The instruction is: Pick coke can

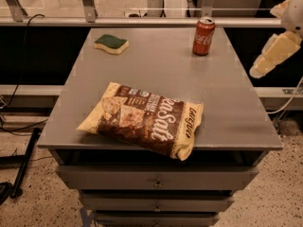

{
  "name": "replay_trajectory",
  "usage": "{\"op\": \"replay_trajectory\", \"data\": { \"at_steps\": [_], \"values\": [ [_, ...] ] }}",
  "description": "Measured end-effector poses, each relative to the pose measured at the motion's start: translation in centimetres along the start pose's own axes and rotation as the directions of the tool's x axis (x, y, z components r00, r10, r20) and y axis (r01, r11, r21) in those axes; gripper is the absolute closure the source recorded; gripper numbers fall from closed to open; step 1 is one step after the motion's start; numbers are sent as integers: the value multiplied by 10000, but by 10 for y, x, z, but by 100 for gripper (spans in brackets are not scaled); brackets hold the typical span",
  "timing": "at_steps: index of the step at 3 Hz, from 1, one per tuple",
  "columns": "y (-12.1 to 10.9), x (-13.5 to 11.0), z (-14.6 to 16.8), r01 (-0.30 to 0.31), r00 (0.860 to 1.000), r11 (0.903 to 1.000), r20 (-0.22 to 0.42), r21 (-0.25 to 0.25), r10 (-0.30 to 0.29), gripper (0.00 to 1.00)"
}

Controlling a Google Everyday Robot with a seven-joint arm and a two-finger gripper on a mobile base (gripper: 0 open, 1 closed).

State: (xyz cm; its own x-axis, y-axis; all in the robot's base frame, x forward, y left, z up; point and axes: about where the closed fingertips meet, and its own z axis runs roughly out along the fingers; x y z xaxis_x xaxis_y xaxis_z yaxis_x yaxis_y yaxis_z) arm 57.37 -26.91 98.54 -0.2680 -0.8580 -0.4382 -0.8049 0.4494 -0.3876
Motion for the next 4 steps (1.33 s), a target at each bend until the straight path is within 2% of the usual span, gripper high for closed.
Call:
{"op": "replay_trajectory", "data": {
  "at_steps": [1, 2, 3, 4],
  "values": [
    [-52, -9, 28, -700, 9934, 9956, 956, 627, 638, 0],
    [-52, -9, 28, -702, 9933, 9956, 957, 627, 640, 0],
    [-59, -9, 50, -1258, 9831, 9909, 1403, 486, 1180, 0],
    [-76, -15, 88, -2024, 9550, 9791, 2249, 182, 1933, 0]
  ]
}}
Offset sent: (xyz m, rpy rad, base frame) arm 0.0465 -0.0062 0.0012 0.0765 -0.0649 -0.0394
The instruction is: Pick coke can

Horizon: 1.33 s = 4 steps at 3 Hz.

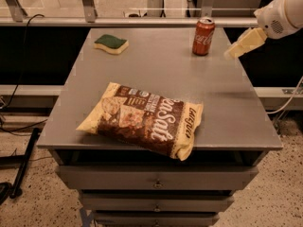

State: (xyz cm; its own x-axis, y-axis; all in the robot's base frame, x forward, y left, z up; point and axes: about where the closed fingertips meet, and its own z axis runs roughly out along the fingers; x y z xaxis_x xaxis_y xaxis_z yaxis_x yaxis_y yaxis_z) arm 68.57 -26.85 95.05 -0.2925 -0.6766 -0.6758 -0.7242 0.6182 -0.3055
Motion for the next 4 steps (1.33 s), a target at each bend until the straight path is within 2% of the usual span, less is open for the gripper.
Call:
{"op": "replay_trajectory", "data": {
  "at_steps": [1, 2, 3, 4],
  "values": [
    [-15, -8, 52, -898, 9858, 9951, 1387, -403, 946, 0],
    [-28, -13, 83, -1348, 9650, 9892, 2189, -583, 1444, 0],
    [-41, -16, 112, -1793, 9382, 9809, 2867, -757, 1936, 0],
    [-44, -24, 130, -2015, 9147, 9733, 3344, -1096, 2270, 0]
  ]
}}
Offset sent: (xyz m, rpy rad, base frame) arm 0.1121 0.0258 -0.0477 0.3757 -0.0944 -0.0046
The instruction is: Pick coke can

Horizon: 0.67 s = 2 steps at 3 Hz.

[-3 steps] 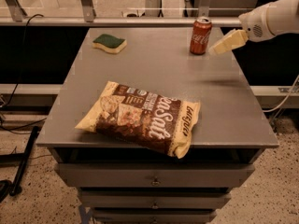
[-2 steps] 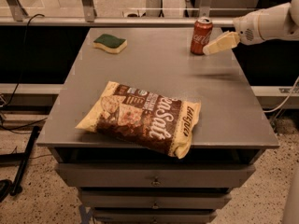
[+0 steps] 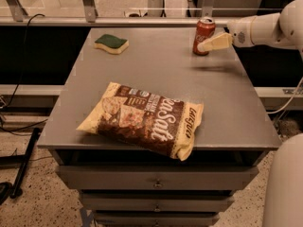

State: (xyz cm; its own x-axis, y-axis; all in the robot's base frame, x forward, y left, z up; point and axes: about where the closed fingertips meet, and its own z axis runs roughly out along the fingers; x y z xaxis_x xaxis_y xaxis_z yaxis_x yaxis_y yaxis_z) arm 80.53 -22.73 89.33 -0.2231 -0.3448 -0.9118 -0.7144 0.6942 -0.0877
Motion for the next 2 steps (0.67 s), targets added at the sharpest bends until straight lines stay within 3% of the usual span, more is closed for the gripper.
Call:
{"op": "replay_trajectory", "data": {
  "at_steps": [2],
  "values": [
    [27, -26, 20, -395, 9934, 9922, 1022, -1182, 518, 0]
  ]
}}
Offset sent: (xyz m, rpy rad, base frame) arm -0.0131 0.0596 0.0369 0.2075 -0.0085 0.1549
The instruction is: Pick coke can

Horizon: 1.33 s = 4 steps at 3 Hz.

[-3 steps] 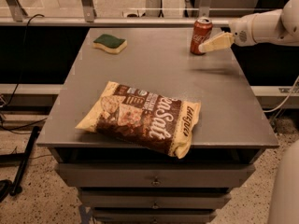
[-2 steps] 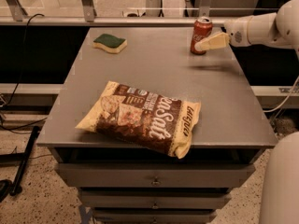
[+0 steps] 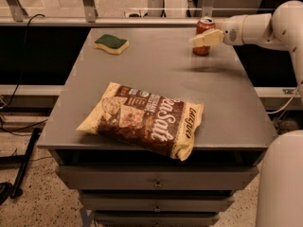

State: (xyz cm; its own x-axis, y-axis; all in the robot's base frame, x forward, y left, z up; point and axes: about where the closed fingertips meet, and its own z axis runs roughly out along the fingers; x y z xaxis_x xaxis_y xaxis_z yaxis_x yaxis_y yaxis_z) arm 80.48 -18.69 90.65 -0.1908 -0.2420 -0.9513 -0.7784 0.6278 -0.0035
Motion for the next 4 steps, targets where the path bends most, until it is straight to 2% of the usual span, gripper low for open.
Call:
{"op": "replay_trajectory", "data": {
  "at_steps": [1, 2, 3, 4],
  "values": [
    [32, -23, 2, -146, 9986, 9965, 492, -828, 187, 0],
    [68, -45, -1, -167, 9956, 9846, 878, -1738, 324, 0],
    [97, -59, -10, -106, 9931, 9696, 1107, -2445, 388, 0],
    [110, -59, -22, -134, 9946, 9663, 963, -2572, 395, 0]
  ]
}}
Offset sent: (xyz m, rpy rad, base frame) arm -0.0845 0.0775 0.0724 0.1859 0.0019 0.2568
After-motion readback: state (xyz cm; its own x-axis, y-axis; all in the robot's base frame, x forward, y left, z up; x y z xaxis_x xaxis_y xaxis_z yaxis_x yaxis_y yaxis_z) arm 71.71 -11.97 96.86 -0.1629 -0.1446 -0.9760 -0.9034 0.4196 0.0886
